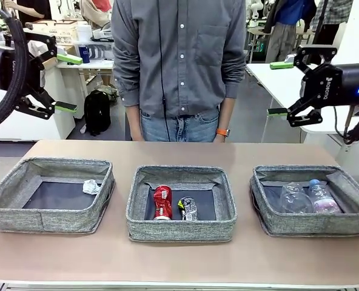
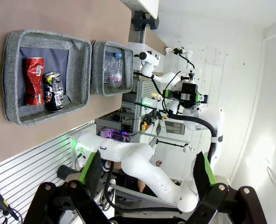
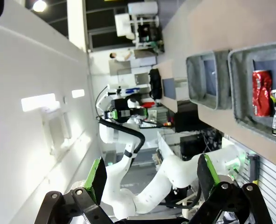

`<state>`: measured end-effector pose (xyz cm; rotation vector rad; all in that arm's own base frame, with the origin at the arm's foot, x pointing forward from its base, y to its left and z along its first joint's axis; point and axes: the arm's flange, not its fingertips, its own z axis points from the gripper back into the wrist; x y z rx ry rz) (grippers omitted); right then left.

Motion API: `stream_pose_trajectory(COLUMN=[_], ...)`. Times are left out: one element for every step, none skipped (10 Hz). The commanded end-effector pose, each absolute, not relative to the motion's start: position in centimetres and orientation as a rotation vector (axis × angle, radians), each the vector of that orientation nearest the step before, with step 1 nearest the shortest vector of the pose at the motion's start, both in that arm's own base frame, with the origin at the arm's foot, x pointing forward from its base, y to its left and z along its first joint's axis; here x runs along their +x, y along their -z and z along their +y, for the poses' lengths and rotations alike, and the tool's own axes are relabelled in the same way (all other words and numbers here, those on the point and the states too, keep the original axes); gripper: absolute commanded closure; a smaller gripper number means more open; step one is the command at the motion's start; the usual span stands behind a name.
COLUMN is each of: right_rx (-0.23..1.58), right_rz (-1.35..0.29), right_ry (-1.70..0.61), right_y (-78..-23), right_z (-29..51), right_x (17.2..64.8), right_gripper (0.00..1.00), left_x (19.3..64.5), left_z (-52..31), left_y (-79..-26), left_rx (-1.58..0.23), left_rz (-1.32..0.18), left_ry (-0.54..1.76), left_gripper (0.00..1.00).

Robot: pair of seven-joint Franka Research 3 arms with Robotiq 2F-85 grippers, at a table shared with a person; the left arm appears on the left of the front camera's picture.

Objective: Sort the waste into the appropriate baskets.
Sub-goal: Place the picked waste into the Fabric basket indicated by the person.

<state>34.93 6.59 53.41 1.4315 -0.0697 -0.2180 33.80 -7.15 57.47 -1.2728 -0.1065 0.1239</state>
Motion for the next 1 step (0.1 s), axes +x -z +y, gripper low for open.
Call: stream_pose_trajectory(right_rx=[1.430], right_rz=[-0.049], right_ry=[0.230], right_y=[-53.83], right_z=[6.61], right_x=[35.01], right_gripper=[0.00], left_x=[33.70], left_z=[-6.96], left_y=[-57.64], left_rx=[-1.264], left_rz=[-0.096], left_ry=[-0.123], left_gripper=[0.00])
